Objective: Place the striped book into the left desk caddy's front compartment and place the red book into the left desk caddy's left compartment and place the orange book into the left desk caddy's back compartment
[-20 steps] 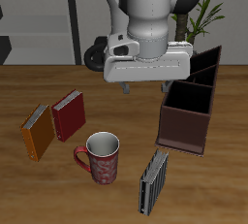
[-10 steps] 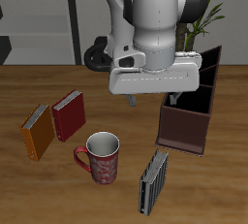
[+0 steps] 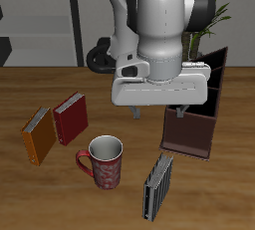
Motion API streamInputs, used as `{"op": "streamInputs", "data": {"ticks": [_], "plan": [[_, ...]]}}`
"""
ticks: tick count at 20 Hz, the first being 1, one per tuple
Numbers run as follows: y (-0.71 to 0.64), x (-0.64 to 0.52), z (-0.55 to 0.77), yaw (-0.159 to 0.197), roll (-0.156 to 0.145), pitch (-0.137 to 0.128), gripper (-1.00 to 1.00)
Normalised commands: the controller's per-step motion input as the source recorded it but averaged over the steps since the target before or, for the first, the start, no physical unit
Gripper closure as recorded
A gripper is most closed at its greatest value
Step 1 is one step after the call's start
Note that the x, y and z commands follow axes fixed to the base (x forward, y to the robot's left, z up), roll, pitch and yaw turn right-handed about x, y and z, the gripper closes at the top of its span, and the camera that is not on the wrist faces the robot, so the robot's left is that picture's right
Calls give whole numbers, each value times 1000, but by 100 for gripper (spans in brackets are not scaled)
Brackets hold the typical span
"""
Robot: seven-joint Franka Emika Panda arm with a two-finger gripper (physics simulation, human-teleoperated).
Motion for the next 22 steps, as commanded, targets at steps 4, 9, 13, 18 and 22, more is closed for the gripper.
{"op": "streamInputs", "data": {"ticks": [4,9,13,18,22], "plan": [[2,211,-189,-31,-3,0,-100],[-3,149,-249,-44,-1,-1,-100],[19,106,-244,-31,6,-18,-100],[29,108,-211,-48,1,-51,-100],[53,43,-176,-11,18,-41,-100]]}}
